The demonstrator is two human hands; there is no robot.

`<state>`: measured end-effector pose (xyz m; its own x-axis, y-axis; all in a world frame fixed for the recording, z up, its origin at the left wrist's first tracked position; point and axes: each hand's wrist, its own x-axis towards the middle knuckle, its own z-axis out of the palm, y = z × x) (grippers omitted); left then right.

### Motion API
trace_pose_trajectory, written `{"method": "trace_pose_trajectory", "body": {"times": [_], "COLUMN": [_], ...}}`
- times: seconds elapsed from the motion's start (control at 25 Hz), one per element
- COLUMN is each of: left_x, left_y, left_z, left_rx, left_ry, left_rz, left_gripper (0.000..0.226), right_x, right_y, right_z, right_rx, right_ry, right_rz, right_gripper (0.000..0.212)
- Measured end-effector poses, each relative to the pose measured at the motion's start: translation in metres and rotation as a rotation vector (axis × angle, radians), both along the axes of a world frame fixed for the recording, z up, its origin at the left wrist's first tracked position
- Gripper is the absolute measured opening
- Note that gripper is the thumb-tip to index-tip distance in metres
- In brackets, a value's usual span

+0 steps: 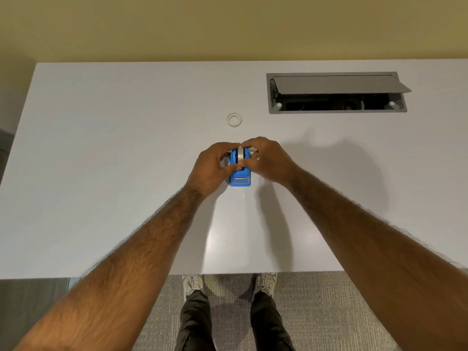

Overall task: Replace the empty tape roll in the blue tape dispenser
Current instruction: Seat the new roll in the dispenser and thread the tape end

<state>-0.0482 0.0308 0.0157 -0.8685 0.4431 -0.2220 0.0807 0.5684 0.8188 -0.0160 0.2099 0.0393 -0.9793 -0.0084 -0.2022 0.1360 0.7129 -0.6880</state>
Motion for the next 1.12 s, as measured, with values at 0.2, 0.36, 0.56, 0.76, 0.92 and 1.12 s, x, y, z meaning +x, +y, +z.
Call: {"method": "trace_pose_trajectory", "body": {"times": [0.2, 0.36, 0.56, 0.76, 0.92, 1.12], "left_x": [-0.003, -0.004, -0.007, -0.007, -0.006, -0.006], "left_y": [0.0, 0.0, 0.0, 0.0, 0.0, 0.001], "left_z": [-0.001, 0.002, 0.001, -0.002, -0.001, -0.001], "left_rx": [0.03, 0.065, 0.056, 0.023, 0.014, -0.004], "left_ry": [-0.046, -0.072, -0.062, -0.057, -0.045, -0.025], "left_rz": [0.018, 0.031, 0.025, -0.004, -0.013, -0.037], "left_gripper": [0.054, 0.049, 0.046, 0.048, 0.047, 0.046], "right_x": [0.0, -0.003, -0.007, -0.008, -0.006, -0.005], "right_y": [0.001, -0.002, -0.001, 0.001, 0.001, 0.001], "right_z": [0.0, -0.006, -0.012, -0.01, -0.008, -0.003], "right_rx": [-0.002, -0.012, -0.011, 0.012, -0.019, -0.02], "right_ry": [0.013, 0.02, 0.013, 0.007, 0.005, 0.012], "right_rz": [0.018, 0.032, 0.043, 0.06, 0.051, 0.037], "right_gripper": [0.035, 0.025, 0.02, 0.021, 0.022, 0.026]}}
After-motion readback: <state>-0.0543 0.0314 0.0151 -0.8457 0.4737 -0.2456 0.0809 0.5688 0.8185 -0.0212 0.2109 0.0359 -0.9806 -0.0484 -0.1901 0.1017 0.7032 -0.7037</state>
